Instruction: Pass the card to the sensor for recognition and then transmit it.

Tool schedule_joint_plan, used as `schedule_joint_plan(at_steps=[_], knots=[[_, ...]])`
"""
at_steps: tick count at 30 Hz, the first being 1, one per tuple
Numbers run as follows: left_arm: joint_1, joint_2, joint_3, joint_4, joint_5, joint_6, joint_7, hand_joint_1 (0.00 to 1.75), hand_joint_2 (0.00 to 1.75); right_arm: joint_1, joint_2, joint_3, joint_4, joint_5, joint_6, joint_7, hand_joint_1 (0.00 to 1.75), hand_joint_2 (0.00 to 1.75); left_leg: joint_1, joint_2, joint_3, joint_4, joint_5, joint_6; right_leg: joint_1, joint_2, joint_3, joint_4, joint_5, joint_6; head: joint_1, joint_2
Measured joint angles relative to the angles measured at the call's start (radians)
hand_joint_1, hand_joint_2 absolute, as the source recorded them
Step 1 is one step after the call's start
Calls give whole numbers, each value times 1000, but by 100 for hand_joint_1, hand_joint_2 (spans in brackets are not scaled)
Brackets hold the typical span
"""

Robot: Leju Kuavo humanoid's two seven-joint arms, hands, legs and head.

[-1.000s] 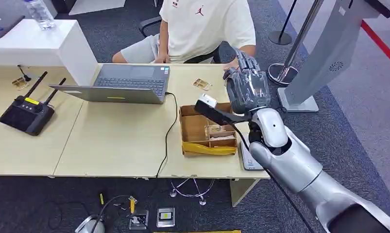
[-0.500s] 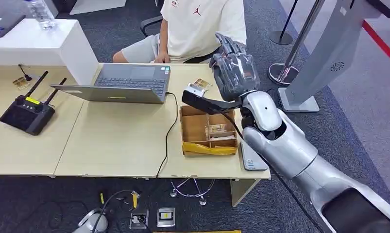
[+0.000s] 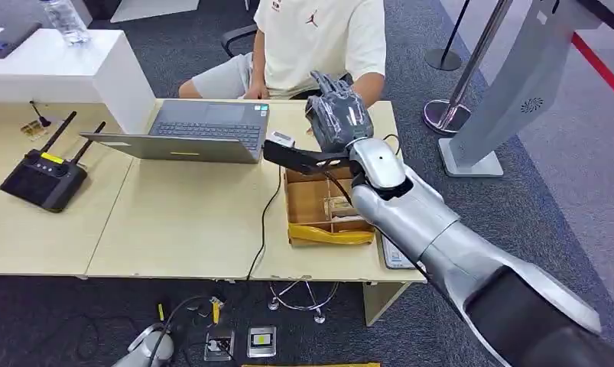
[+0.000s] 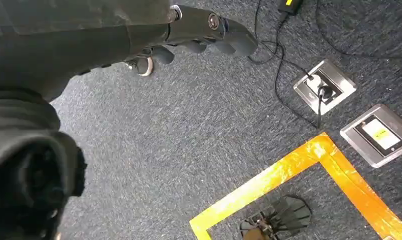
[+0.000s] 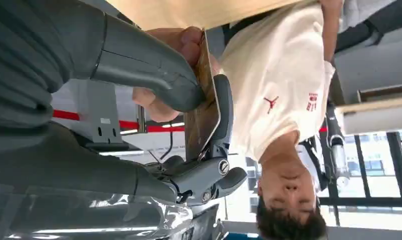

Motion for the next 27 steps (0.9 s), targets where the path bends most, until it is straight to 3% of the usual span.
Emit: schedule_joint_plan(at_steps=[4, 5, 6, 7, 20, 22, 24, 27], knots=[[0, 0, 0, 8, 10, 0, 0, 0, 0, -6, 18, 14, 66, -7, -9, -6, 175, 175, 0, 0, 0, 0, 0, 0, 0, 1, 0, 0, 0, 0, 0, 0], [0, 0, 0, 10, 11, 0, 0, 0, 0, -7, 22, 16, 82, -8, -9, -7, 147, 175, 0, 0, 0, 0, 0, 0, 0, 1, 0, 0, 0, 0, 0, 0], [0, 0, 0, 11, 11, 0, 0, 0, 0, -7, 24, 18, 92, -8, -9, -9, 45, 175, 0, 0, 0, 0, 0, 0, 0, 0, 0, 0, 0, 0, 0, 0], [0, 0, 0, 13, 11, 0, 0, 0, 0, -7, 26, 19, 101, -8, -9, -11, 3, 175, 0, 0, 0, 0, 0, 0, 0, 0, 0, 0, 0, 0, 0, 0], [8, 2, 15, 27, 13, 0, -4, 0, 0, 15, 12, 54, 127, 24, -50, 8, 0, 175, 0, 0, 1, 0, 0, 0, 0, 1, 0, 0, 0, 0, 0, 0], [24, 5, 33, 35, 21, 0, -12, 0, 0, 40, -20, 70, 94, 32, -59, 49, 0, 175, 0, 1, 1, 0, 0, 0, 0, 2, 0, 0, 0, 0, 0, 0], [63, 13, 36, 52, 50, 0, -88, 0, 0, 59, -57, 67, 66, 42, -57, 118, 0, 175, 0, 2, 2, 0, 0, 0, 0, 2, 1, -1, 0, 0, -1, 0], [163, 39, 63, 122, 160, -1, -292, 0, 0, 142, -166, 32, -45, 42, -90, 164, 0, 175, 1, 4, 4, 0, -3, 0, 1, 3, 3, -3, -1, 0, -1, 0]])
